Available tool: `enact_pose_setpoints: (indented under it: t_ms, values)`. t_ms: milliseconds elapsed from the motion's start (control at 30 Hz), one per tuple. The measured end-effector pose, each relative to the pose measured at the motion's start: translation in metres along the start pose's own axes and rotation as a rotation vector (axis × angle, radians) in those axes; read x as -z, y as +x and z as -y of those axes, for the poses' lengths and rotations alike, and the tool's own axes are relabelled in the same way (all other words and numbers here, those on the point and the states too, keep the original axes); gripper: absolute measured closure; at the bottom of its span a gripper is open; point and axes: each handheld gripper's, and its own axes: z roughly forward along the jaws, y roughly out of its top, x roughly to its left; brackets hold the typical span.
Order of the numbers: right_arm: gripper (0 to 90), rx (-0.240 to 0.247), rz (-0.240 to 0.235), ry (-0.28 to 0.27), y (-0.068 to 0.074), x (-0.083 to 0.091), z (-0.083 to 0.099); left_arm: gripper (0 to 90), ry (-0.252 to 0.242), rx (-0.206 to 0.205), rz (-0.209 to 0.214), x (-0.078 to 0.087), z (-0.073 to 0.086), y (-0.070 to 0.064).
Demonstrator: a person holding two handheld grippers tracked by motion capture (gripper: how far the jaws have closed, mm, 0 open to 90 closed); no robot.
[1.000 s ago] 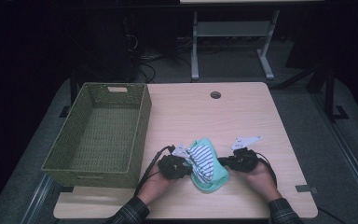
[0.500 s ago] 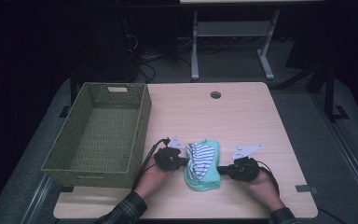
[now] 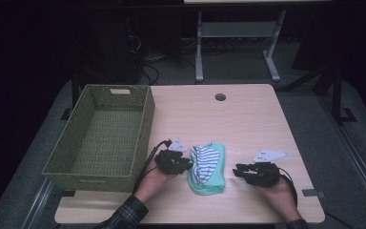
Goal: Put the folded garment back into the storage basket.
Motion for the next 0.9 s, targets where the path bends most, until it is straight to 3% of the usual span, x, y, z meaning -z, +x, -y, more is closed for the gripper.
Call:
enact_pose_setpoints:
  t_ms: [100, 200, 367, 600, 700, 900]
  values:
    - [58.4, -0.014, 0.059, -0.02, -0.006, 0.011, 0.007, 64.2, 0.0, 0.003, 0.01, 0.002, -0.001, -0.003]
    - [48.8, -0.019, 0.127, -0.018, -0.012, 0.021, 0.015, 58.0, 0.023, -0.019, 0.008, 0.004, -0.003, -0.004]
    - [34.2, -0.047, 0.193, -0.012, -0.018, 0.03, 0.025, 48.8, 0.002, -0.04, 0.02, 0.012, -0.01, -0.008]
    - [23.3, -0.066, 0.237, -0.001, -0.023, 0.034, 0.031, 40.6, 0.013, -0.092, 0.045, 0.02, -0.023, -0.011]
    - [18.2, -0.065, 0.257, 0.029, -0.023, 0.032, 0.031, 36.1, 0.013, -0.119, 0.055, 0.019, -0.031, -0.013]
    - [13.7, -0.049, 0.27, 0.083, -0.022, 0.027, 0.03, 27.8, 0.067, -0.203, 0.069, 0.013, -0.045, -0.015]
